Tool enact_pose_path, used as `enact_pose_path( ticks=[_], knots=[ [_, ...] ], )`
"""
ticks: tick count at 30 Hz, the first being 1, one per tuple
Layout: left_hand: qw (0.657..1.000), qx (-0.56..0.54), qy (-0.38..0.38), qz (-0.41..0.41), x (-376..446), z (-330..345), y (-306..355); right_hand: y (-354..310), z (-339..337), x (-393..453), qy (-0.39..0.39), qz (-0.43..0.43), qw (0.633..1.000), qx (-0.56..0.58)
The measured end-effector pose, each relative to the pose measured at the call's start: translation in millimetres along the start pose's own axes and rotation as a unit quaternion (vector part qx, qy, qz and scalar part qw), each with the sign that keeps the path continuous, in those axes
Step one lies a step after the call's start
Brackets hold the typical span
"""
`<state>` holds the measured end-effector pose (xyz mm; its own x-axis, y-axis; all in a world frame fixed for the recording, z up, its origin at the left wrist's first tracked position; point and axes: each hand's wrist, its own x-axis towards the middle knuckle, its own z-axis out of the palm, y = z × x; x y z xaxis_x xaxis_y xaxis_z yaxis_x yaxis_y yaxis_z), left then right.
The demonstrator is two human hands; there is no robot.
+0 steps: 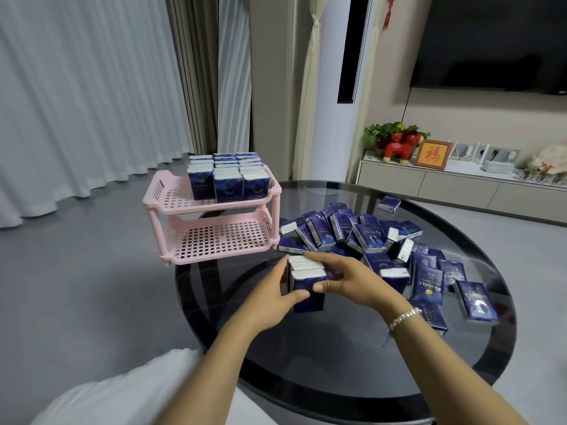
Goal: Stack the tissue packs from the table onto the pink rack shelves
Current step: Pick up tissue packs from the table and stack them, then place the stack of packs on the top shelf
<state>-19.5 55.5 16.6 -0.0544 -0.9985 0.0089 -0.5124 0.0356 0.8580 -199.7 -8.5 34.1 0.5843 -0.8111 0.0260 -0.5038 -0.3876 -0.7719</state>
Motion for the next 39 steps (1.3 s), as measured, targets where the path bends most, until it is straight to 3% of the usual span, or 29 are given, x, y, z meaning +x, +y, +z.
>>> enact_pose_path(
  ticks=[12,22,31,39],
  knots=[
    [0.994,0.021,0.108,0.026,17,-124,12,-104,-10,91,-0.008,-0.104,0.994,-0.021],
    [0.987,0.023,0.160,0.023,50,-213,-1,-156,6,183,-0.016,-0.137,0.990,-0.019],
    [0.991,0.031,0.127,-0.012,90,-244,-26,-151,29,245,0.031,-0.098,0.981,-0.167],
    [0.982,0.155,0.098,-0.045,99,-236,-35,-155,34,245,0.029,-0.103,0.958,-0.266]
  ],
)
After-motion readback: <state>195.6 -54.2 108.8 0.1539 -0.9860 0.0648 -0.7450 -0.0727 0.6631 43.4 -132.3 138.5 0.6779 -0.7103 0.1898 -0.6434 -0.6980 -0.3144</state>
